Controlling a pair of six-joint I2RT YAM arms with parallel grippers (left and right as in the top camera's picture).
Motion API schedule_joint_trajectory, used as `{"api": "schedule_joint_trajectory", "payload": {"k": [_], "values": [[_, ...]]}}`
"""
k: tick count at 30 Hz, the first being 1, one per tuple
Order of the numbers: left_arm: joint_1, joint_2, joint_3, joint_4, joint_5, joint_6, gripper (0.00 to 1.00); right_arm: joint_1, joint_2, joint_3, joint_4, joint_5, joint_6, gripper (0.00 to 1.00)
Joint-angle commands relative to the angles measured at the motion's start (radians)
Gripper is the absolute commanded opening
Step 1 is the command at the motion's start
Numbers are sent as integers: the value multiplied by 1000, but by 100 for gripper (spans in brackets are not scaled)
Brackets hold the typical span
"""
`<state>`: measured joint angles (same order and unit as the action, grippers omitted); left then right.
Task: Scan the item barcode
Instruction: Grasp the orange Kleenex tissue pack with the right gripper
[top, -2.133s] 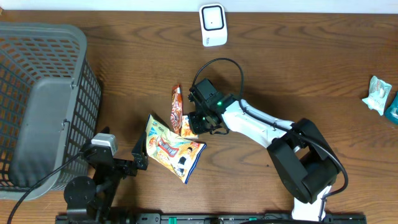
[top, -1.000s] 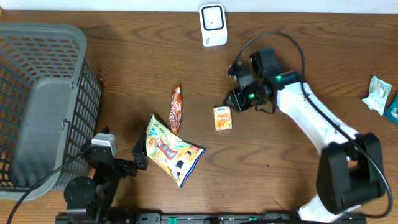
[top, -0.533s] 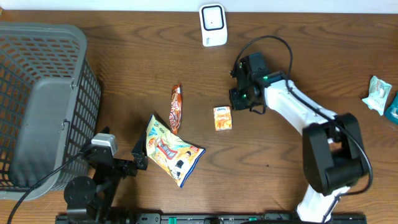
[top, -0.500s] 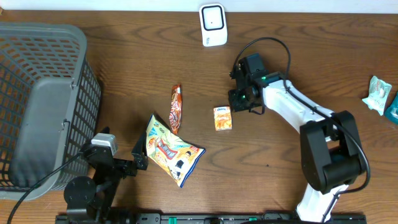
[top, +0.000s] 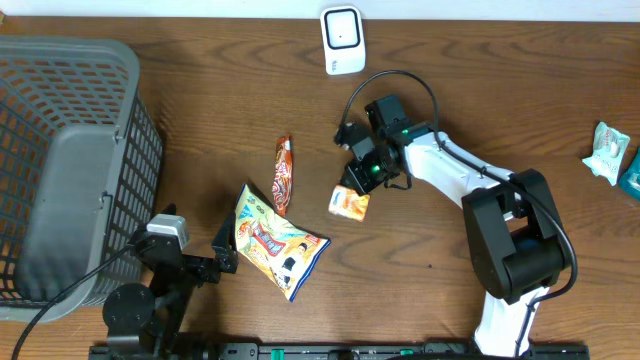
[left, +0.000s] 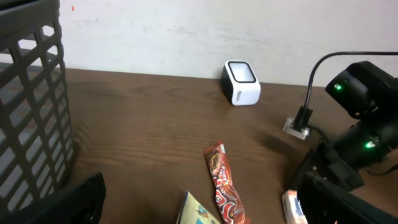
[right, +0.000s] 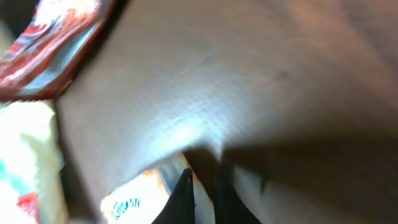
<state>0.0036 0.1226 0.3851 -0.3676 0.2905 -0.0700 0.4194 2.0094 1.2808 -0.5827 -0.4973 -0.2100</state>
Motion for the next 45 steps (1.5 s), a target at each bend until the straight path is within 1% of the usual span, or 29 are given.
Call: {"api": "schedule_joint_trajectory", "payload": {"k": [1, 2, 4, 6, 7, 8, 10, 11, 12, 13, 15, 16, 18, 22, 26, 30, 33, 37, 39, 41, 43, 45], "values": [[-3, -2, -5, 1, 16, 14, 98, -1, 5, 87, -98, -108, -222, 5], [-3, -2, -5, 1, 16, 14, 98, -1, 5, 122, -148, -99, -245, 6], [-3, -2, -5, 1, 16, 14, 98, -2, 4, 200, -235, -51, -236, 7], [-3, -2, -5, 1, 16, 14, 98, -2, 3, 289, -327, 26, -167, 11], [-3, -2, -5, 1, 16, 14, 98, -2, 0, 336, -376, 76, -107, 11], [-3, -2, -5, 1, 16, 14, 98, -2, -3, 418, -474, 159, 13, 20], [-3, -2, -5, 1, 16, 14, 98, -6, -9, 471, -550, 192, 135, 73], [-3, -2, -5, 1, 16, 14, 97, -9, -10, 480, -572, 192, 185, 84], [-3, -2, -5, 1, 16, 14, 98, -14, -10, 480, -587, 192, 227, 88], [-3, -2, -5, 1, 16, 14, 98, -19, -10, 473, -595, 193, 258, 88], [-3, -2, -5, 1, 16, 14, 98, -27, -10, 431, -595, 192, 303, 79], [-3, -2, -5, 1, 16, 14, 98, -30, -10, 404, -596, 192, 320, 73], [-3, -2, -5, 1, 16, 14, 98, -32, -10, 353, -591, 186, 330, 64], [-3, -2, -5, 1, 16, 14, 98, -29, -10, 248, -533, 126, 329, 55], [-3, -2, -5, 1, 16, 14, 98, -28, -10, 161, -430, 124, 347, 57], [-3, -2, -5, 1, 16, 14, 98, -27, -10, 81, -329, 120, 455, 54], [-3, -2, -5, 1, 16, 14, 98, -25, -10, 37, -271, 100, 506, 54], [-3, -2, -5, 1, 16, 14, 98, -20, -10, -6, -218, 45, 510, 54], [-3, -2, -5, 1, 16, 14, 98, -13, -10, -25, -189, 42, 514, 59], [-3, -2, -5, 1, 16, 14, 98, -5, -10, -41, -170, 42, 533, 59], [-3, -2, -5, 1, 16, 14, 98, 3, -10, -51, -167, 42, 536, 58], [-3, -2, -5, 1, 16, 14, 98, 13, -10, -59, -167, 43, 535, 54]]}}
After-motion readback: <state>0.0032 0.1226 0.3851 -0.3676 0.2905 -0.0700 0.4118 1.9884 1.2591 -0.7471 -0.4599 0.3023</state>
